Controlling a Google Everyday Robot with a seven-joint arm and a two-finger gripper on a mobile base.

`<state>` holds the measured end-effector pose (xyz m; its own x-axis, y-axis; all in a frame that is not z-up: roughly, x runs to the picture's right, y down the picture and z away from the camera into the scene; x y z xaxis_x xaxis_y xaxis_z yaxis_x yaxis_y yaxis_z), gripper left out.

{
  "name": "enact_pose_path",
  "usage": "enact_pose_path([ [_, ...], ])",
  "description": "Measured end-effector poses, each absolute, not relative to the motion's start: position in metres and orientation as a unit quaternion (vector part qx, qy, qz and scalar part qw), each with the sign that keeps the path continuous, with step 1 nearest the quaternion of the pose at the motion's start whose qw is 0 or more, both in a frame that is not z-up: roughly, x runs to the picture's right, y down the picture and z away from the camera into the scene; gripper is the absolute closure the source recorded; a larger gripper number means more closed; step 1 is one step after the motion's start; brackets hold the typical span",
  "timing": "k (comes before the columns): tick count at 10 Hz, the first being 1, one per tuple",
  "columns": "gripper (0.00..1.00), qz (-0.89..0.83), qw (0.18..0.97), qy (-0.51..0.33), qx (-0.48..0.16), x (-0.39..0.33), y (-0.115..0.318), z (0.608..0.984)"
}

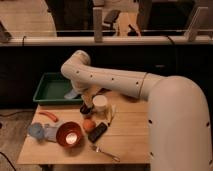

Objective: Place grapes in red bowl

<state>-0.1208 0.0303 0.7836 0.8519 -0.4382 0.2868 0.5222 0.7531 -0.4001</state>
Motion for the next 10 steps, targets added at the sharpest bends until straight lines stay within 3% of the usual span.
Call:
enact_pose_path([
  [10, 0.20, -0.184, 0.940, -0.109, -0.267, -0.101, 0.049, 0.837],
])
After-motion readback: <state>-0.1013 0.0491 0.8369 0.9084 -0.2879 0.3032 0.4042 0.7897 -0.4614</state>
